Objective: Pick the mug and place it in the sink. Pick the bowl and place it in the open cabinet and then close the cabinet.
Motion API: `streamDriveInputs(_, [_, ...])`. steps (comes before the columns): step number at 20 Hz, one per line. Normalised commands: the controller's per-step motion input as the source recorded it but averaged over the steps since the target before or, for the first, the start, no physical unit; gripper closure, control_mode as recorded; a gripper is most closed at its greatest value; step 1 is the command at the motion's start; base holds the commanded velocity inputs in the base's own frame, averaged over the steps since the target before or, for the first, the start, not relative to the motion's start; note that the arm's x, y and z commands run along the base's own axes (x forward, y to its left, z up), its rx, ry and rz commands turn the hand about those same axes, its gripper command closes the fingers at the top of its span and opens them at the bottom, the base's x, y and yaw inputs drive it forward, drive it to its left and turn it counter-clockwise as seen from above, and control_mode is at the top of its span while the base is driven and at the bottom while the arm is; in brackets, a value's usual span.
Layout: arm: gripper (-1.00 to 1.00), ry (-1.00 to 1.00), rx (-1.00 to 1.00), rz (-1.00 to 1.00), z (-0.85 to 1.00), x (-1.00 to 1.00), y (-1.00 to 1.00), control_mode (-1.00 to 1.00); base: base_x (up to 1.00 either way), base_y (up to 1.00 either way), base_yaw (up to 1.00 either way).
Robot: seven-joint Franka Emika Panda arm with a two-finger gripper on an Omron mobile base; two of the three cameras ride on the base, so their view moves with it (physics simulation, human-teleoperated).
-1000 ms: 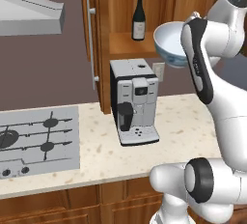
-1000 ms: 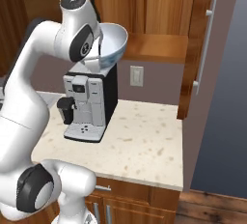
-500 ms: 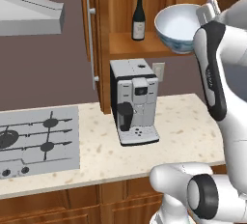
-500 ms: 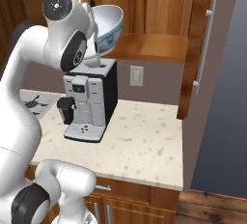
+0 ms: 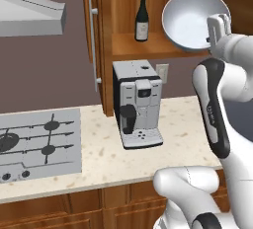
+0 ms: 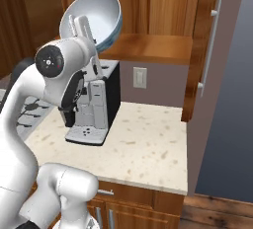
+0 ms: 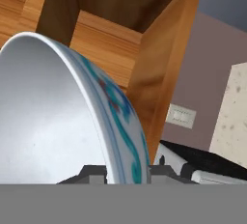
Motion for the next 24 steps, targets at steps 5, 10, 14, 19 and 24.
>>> streamDriveInputs(5, [1.00, 0.00, 0.00, -0.02, 0.00, 0.23, 0.00, -1.00, 0.00, 0.00, 0.00])
streamDriveInputs(10, [1.00, 0.00, 0.01, -0.01, 0.00, 0.21, 0.00, -1.00, 0.00, 0.00, 0.00])
streamDriveInputs(14, [1.00, 0.10, 0.11, 0.00, 0.00, 0.18, 0.00, -1.00, 0.00, 0.00, 0.00])
streamDriveInputs(19, [1.00, 0.19, 0.22, 0.00, 0.00, 0.03, -0.08, -1.00, 0.00, 0.00, 0.00])
streamDriveInputs(24, [1.00, 0.11, 0.16, 0.00, 0.00, 0.08, -0.07, -1.00, 0.00, 0.00, 0.00])
